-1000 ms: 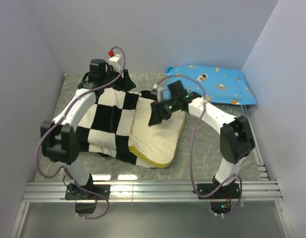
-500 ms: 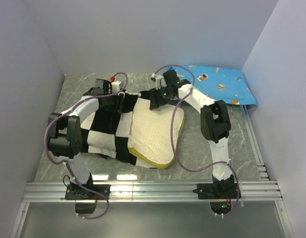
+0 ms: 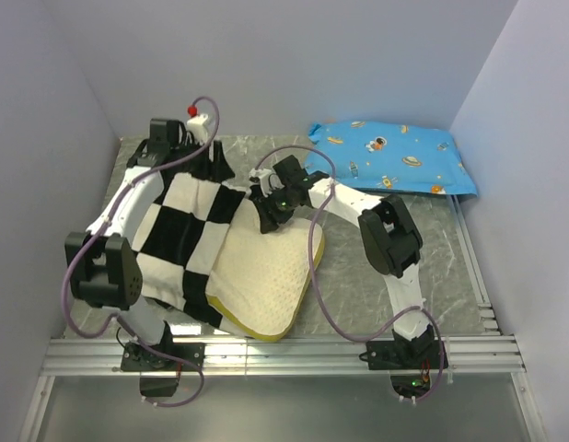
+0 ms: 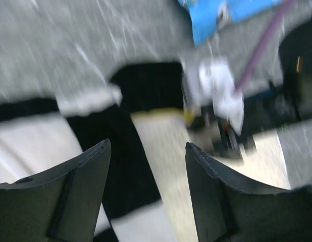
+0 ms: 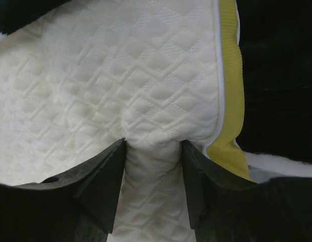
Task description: Put the pillow into the pillowcase
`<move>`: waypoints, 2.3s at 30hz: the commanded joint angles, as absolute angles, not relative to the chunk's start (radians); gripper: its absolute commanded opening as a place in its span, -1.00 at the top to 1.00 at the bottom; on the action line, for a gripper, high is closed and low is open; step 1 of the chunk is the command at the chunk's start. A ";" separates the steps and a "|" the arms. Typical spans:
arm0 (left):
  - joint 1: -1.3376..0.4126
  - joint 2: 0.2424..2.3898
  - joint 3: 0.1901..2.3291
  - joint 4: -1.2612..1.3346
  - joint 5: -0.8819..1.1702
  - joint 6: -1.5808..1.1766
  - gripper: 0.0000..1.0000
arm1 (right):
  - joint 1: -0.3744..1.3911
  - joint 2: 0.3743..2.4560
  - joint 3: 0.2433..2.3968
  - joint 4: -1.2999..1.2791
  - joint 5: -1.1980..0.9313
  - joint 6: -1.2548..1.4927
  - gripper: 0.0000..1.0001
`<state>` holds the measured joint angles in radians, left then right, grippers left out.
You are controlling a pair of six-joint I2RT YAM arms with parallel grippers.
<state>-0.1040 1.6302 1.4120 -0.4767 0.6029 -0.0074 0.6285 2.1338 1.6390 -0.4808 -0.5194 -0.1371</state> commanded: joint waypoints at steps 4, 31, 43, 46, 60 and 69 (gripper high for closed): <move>-0.101 1.700 1.421 -0.387 0.716 -0.014 -0.37 | 0.549 1.994 1.652 -0.476 -0.601 -0.083 -0.35; -0.512 1.700 1.065 -0.317 0.281 0.322 -0.70 | 0.560 2.476 2.218 -0.613 -0.290 -0.035 -0.66; -0.505 1.560 1.043 -0.245 0.238 0.307 -0.96 | 0.598 2.574 2.301 -0.813 -0.138 -0.132 0.16; -0.511 1.621 1.063 -0.256 0.213 0.339 -0.99 | 0.597 2.556 2.261 -0.813 -0.144 -0.144 0.49; -0.422 1.655 1.095 -0.348 0.169 0.305 0.99 | 0.480 2.177 1.844 -0.718 -0.330 -0.135 1.00; -0.348 1.494 1.054 -0.374 0.040 0.359 0.99 | 0.400 1.824 1.357 -0.745 -0.347 -0.271 1.00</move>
<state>-0.4187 1.5688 1.0561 -0.3706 0.2413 0.2947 0.4450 1.9171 1.4769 -0.6243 -0.3889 -0.1974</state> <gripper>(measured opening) 0.025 0.007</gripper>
